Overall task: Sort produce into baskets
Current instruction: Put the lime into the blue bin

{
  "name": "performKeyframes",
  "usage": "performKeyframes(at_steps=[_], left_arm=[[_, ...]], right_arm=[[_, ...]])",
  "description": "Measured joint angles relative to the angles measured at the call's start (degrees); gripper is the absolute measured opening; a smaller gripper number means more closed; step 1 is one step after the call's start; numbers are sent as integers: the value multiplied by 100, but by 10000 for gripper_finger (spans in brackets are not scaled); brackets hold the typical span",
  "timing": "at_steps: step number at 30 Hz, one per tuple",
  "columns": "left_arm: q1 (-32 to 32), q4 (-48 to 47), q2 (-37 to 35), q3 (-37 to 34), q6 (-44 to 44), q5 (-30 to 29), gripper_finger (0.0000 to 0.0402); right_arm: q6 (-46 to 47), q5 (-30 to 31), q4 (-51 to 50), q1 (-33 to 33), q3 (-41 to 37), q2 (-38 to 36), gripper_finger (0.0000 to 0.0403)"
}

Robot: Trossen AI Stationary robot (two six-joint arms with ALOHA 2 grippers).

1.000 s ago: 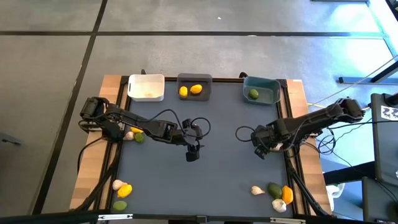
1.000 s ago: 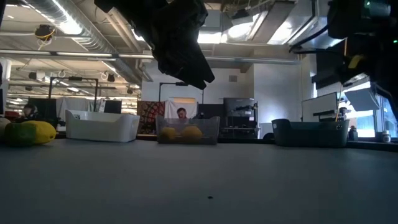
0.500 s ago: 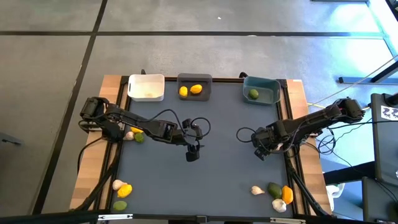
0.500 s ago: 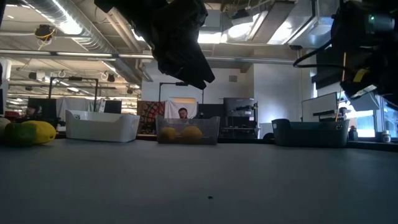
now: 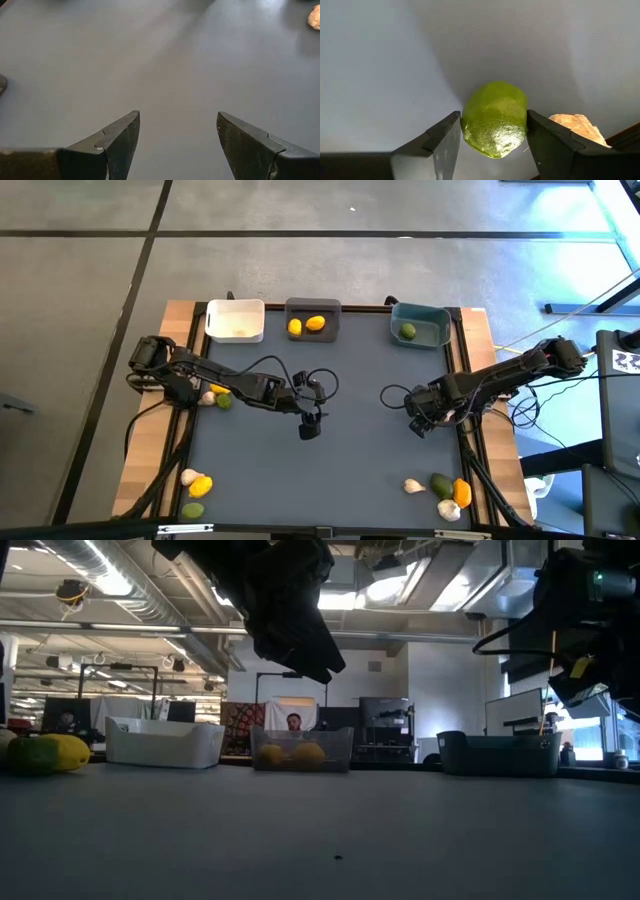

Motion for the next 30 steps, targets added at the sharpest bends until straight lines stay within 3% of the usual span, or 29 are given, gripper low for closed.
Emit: performKeyframes(at_steps=[8, 20, 30], left_arm=[[0, -1, 0, 0, 0, 0, 260], [1, 1, 0, 0, 2, 0, 260], [0, 1, 0, 0, 4, -1, 260]], right_arm=[[-160, 64, 18, 0, -2, 0, 144], [-615, 503, -69, -17, 391, 13, 144], [-1024, 1557, -1110, -88, 1442, 13, 144]])
